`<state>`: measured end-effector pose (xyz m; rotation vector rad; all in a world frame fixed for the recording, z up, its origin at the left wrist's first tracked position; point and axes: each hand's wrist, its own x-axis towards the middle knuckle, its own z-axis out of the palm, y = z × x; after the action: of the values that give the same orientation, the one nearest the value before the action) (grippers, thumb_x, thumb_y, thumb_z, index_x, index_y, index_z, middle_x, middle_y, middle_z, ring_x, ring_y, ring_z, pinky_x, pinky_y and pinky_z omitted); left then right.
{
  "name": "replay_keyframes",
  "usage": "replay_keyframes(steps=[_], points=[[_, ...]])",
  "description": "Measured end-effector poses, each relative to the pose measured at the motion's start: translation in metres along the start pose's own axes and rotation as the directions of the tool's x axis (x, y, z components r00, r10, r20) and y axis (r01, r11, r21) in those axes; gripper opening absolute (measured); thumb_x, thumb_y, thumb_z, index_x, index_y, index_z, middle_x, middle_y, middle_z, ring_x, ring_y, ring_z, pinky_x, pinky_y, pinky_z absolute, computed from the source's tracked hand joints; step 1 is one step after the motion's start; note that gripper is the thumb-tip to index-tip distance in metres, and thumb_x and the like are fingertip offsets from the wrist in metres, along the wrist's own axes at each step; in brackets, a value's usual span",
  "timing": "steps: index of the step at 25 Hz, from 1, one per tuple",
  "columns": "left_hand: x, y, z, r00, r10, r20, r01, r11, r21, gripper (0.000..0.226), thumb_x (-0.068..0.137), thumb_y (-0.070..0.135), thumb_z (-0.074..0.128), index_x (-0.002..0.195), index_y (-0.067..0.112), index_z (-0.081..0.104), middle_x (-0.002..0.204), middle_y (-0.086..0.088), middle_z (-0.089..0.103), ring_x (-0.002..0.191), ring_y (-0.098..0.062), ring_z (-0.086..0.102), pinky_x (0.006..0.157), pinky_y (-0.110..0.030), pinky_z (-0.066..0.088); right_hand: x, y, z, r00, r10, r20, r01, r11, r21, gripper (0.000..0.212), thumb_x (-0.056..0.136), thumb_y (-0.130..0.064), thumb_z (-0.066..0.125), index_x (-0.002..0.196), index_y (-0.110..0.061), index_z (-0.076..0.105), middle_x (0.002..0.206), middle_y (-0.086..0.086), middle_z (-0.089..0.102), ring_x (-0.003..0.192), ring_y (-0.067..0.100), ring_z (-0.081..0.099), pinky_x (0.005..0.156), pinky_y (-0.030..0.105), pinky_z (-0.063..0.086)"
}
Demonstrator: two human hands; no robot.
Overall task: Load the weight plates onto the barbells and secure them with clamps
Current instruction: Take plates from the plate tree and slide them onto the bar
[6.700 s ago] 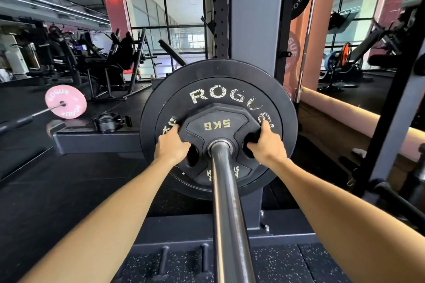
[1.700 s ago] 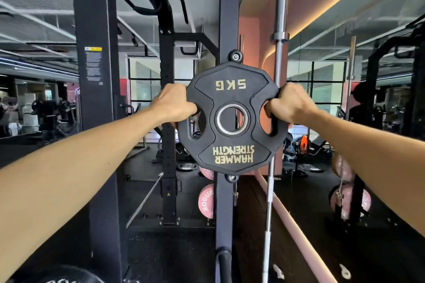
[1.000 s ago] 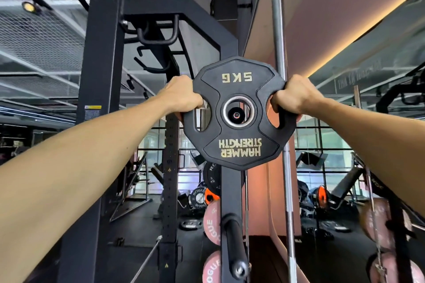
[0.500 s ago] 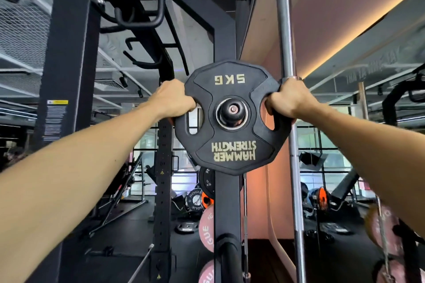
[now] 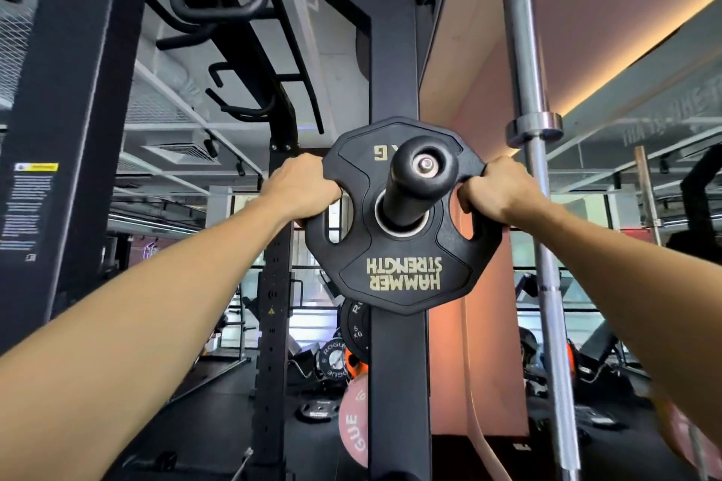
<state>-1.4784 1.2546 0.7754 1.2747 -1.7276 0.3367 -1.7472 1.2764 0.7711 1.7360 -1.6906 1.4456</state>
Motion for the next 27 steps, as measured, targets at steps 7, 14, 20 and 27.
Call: replay_keyframes(steps=[7,14,20,27], points=[[0.007,-0.01,0.018,1.0,-0.01,-0.016,0.009,0.997,-0.078,0.013,0.064,0.032,0.051,0.063,0.02,0.046,0.08,-0.009,0.06,0.081,-0.035,0.057,0.066,-0.034,0.041,0.008,0.003,0.012,0.999,0.042,0.004,-0.042,0.999,-0.01,0.014,0.064,-0.021,0.061,0.066,-0.007,0.063,0.07,0.012,0.063,0.065,0.033,0.063,0.062,0.033,0.053],[-0.037,-0.002,0.029,0.988,-0.104,-0.116,0.11,0.993,0.053,0.041,0.099,0.04,0.043,0.125,0.01,0.032,0.11,-0.02,0.063,0.099,-0.041,0.059,0.08,-0.043,0.042,-0.038,0.011,0.022,0.992,0.123,-0.013,-0.123,0.992,0.033,0.044,0.086,-0.053,0.042,0.087,-0.011,0.054,0.069,0.008,0.066,0.055,0.027,0.065,0.079,0.037,0.052],[-0.113,-0.016,0.044,0.977,-0.165,0.139,0.162,0.986,0.03,0.033,0.104,0.05,0.014,0.107,0.019,0.024,0.085,-0.011,0.063,0.079,-0.036,0.064,0.075,-0.043,0.048,-0.095,0.022,0.018,0.966,0.181,0.186,-0.201,0.975,0.097,0.05,0.091,-0.064,0.03,0.107,-0.019,0.042,0.085,0.017,0.07,0.068,0.036,0.07,0.078,0.051,0.057],[-0.245,-0.062,0.015,0.818,-0.202,0.539,0.187,0.979,0.082,0.047,0.084,0.063,0.06,0.12,0.033,0.051,0.122,-0.001,0.057,0.112,-0.025,0.056,0.094,-0.04,0.047,-0.217,0.039,0.009,0.799,0.131,0.587,-0.125,0.991,-0.051,0.055,0.095,-0.053,0.052,0.134,-0.015,0.048,0.134,0.013,0.057,0.119,0.03,0.054,0.094,0.032,0.04]])
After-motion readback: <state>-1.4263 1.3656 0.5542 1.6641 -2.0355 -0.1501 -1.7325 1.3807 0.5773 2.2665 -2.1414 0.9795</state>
